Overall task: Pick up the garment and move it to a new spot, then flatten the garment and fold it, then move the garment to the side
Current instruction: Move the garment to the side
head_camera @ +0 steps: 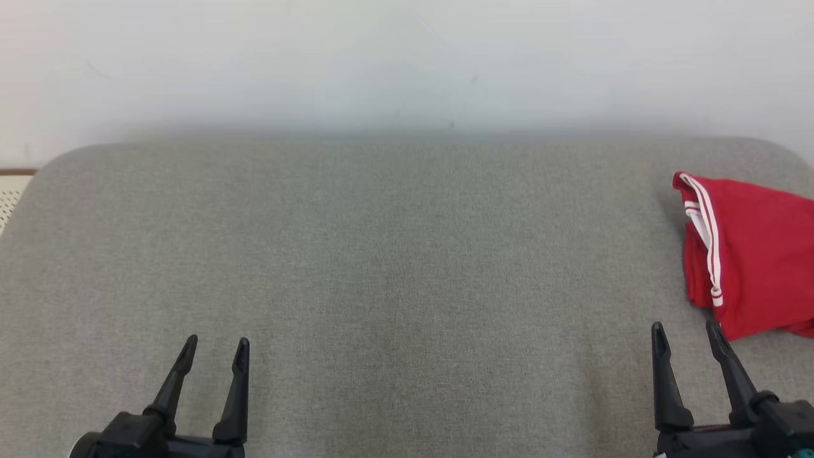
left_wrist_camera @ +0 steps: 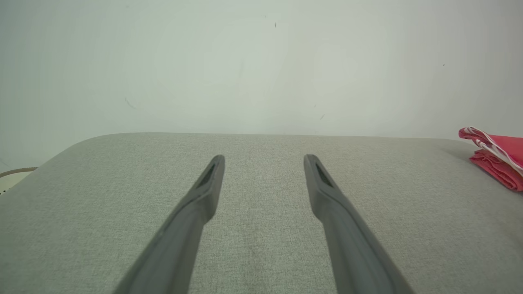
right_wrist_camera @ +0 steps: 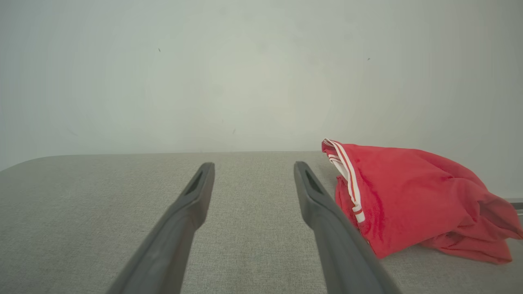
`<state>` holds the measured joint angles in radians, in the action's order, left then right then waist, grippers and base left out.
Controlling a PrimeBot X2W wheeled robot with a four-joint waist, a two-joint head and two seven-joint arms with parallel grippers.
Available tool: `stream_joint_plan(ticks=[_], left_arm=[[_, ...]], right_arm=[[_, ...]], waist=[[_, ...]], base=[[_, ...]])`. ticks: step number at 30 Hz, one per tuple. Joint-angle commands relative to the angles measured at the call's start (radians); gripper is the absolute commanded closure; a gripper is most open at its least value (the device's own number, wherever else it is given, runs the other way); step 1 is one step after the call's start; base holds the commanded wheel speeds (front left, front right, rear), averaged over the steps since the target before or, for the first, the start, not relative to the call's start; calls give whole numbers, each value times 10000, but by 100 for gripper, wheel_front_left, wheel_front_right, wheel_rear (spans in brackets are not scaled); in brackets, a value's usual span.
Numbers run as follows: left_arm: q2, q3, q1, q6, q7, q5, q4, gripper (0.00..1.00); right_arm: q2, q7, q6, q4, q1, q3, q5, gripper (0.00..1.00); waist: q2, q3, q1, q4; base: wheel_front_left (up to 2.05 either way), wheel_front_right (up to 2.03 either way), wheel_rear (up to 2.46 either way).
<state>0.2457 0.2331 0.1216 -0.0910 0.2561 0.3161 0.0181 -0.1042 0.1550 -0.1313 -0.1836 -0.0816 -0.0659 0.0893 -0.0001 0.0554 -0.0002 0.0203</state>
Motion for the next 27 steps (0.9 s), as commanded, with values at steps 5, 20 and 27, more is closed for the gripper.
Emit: stream_joint_plan(ticks=[5,20,27], left_arm=[[123,123,-302,-22,-105,-20,130,0],[225,356,-60,-79,-93,-311,285,0],[225,366,-3,-144,-57,-302,342,0]], right_arm=[[143,-204,12,-396,-530,144,-171,0],[298,-757,12,-1074,-1109,304,-515,0],[357,-858,12,-1030,-1138,304,-465,0]], waist=[[1,-449,2,106],[1,-621,2,141],[1,-641,2,140]], base=[[0,0,0],[0,0,0],[0,0,0]])
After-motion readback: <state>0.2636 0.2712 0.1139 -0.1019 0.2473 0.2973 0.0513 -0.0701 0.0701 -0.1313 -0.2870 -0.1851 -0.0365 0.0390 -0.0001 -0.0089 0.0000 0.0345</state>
